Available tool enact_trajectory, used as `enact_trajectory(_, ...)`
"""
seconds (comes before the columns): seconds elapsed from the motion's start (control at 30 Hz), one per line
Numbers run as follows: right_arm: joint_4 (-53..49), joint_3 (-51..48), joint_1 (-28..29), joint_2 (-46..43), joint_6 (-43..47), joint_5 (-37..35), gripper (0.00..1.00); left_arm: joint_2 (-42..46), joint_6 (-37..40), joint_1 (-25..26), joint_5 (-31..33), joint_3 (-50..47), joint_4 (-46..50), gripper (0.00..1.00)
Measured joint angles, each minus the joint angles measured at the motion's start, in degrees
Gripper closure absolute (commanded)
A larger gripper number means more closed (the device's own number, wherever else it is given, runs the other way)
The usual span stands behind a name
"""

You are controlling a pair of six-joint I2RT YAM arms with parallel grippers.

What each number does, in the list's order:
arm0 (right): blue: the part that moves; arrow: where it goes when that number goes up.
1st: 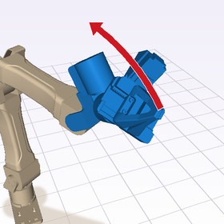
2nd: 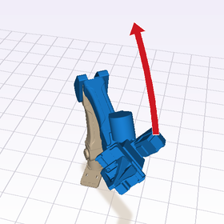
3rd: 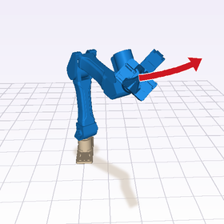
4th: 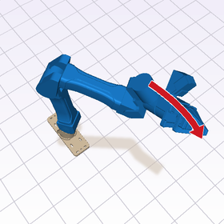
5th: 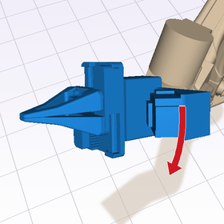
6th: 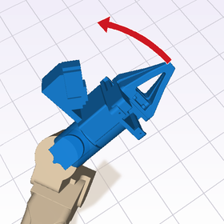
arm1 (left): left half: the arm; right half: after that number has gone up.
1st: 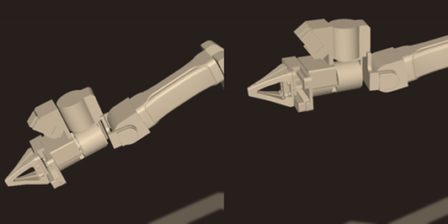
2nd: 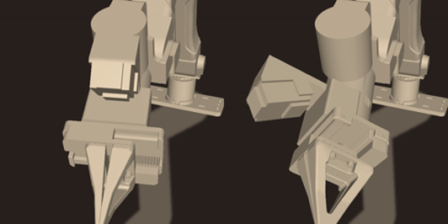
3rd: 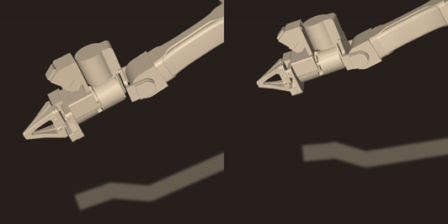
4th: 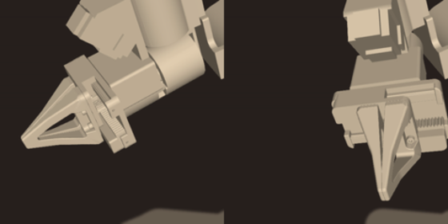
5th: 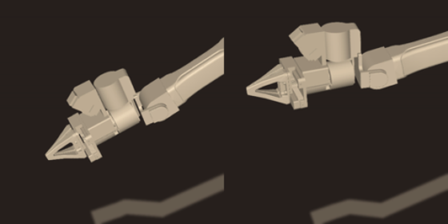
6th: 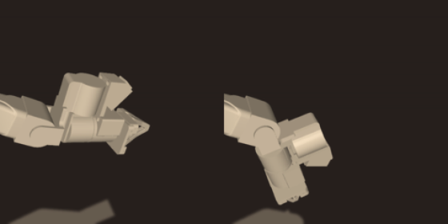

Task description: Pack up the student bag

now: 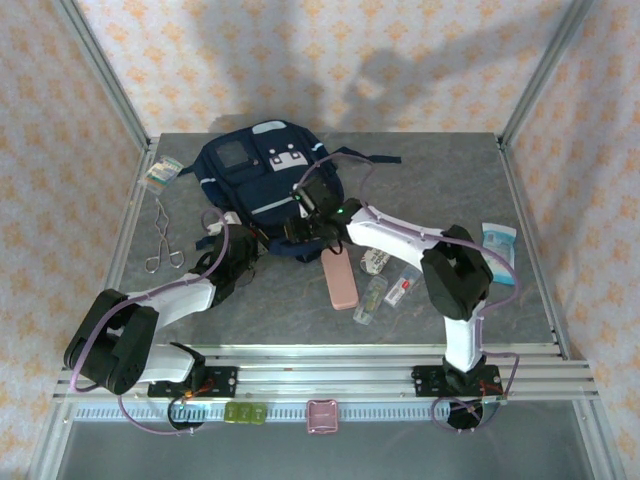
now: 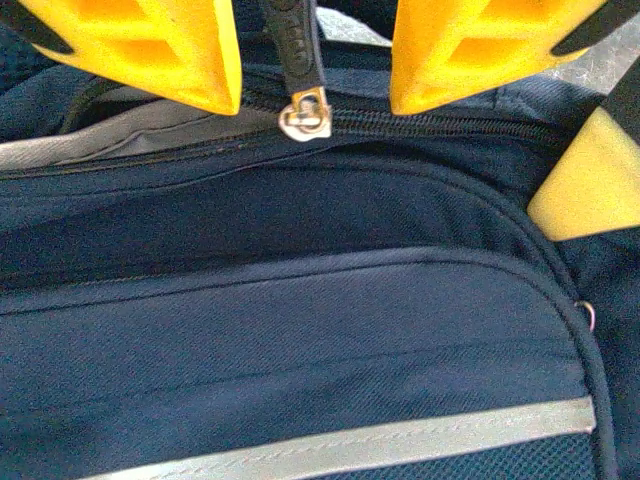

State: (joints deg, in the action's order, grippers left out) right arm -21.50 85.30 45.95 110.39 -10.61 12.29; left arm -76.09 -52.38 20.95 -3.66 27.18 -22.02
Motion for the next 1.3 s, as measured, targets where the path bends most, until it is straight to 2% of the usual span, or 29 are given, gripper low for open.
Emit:
enact_trajectory(0.17,-0.85,0.33,0.85,1.36,0.22,-2.56,0.58,-0.02,-0.02,0.0,-0.17,0.02,0.0,1.0)
enact_trajectory(0.33,-1.25,0.46,0.96,2.73,0.42,-4.81,0.66,-0.02,-0.02,0.02,-0.37,0.02,0.0,1.0)
enact_trajectory(0.37,-1.25,0.46,1.01,2.78,0.44,-5.25,0.7,-0.02,-0.02,0.02,-0.37,0.02,0.0,1.0)
enact_trajectory(0.43,-1.27,0.46,1.16,2.82,0.85,-6.32,0.84,-0.02,-0.04,0.02,-0.39,0.07,0.0,1.0)
enact_trajectory(0.53,-1.25,0.46,1.29,2.82,1.01,-7.63,0.93,-0.02,-0.04,0.02,-0.44,0.15,-0.02,1.0)
enact_trajectory(0.57,-1.27,0.46,1.36,2.82,1.16,-7.89,1.0,-0.02,-0.04,0.02,-0.57,0.22,0.0,1.0)
enact_trajectory(0.93,-1.27,0.2,0.66,2.49,1.46,-7.8,1.0,-0.02,0.09,0.02,-0.55,0.44,0.0,1.0)
enact_trajectory(1.17,-1.25,-3.89,-6.64,-0.28,1.68,-9.18,1.0,-0.02,1.66,0.0,-0.68,0.46,0.0,1.0)
enact_trajectory(1.3,0.46,-7.37,-8.15,-2.32,2.19,-8.66,1.0,-0.07,3.17,0.0,-2.27,1.75,0.44,1.0)
